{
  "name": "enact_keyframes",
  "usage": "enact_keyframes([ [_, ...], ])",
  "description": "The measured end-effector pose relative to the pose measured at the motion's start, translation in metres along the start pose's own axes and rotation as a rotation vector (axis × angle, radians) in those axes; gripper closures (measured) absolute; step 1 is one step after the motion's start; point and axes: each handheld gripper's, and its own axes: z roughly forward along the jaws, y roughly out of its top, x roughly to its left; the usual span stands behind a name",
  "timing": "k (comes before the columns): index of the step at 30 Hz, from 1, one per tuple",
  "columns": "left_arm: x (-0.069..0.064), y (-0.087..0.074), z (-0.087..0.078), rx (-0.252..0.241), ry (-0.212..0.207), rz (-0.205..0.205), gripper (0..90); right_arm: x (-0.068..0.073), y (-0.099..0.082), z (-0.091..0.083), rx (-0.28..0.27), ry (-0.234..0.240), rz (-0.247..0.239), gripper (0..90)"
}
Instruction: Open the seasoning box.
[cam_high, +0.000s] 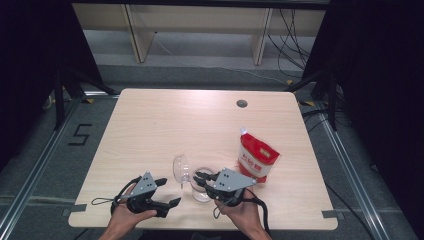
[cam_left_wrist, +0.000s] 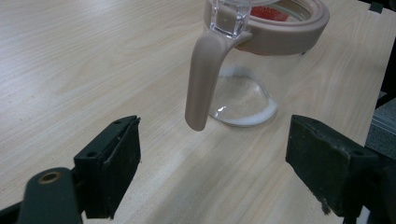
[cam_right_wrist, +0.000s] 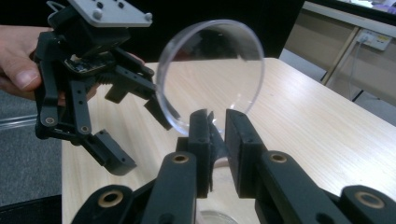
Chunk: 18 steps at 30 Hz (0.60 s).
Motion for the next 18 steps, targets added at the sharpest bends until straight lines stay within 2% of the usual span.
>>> enact_keyframes([
  [4, 0.000, 0.000, 0.001, -0.003, 0.005, -0.007, 17.6, -0.009, -0.003, -0.007, -0.015, -0.018, 0.000, 79.7],
  [9, 0.001, 0.000, 0.001, 0.002, -0.001, -0.002, 17.5, -0.018, -0.009, -0.016, -0.017, -0.039, 0.026, 77.9],
  [10, -0.001, 0.000, 0.001, -0.011, 0.000, -0.020, 17.5, -0.019, -0.011, -0.019, -0.017, -0.045, 0.035, 77.2],
  [12, 0.003, 0.001, 0.000, 0.005, 0.002, 0.019, 17.6, -0.021, -0.016, -0.024, -0.009, -0.054, 0.036, 76.2],
  [13, 0.003, 0.001, 0.000, 0.005, 0.002, 0.019, 17.5, -0.022, -0.020, -0.027, -0.006, -0.057, 0.035, 75.3],
  [14, 0.003, 0.001, 0.000, 0.002, 0.005, 0.002, 17.6, -0.023, -0.024, -0.029, 0.001, -0.048, 0.042, 74.8],
  [16, 0.002, 0.000, 0.001, -0.001, 0.010, -0.023, 17.5, -0.027, -0.031, -0.037, 0.004, -0.067, 0.058, 73.5],
  [17, 0.002, 0.000, 0.001, -0.001, 0.010, -0.023, 17.5, -0.027, -0.031, -0.037, 0.004, -0.067, 0.058, 73.5],
  [18, 0.003, 0.001, 0.000, 0.001, 0.010, -0.003, 17.6, -0.030, -0.037, -0.043, -0.006, -0.082, 0.092, 71.6],
])
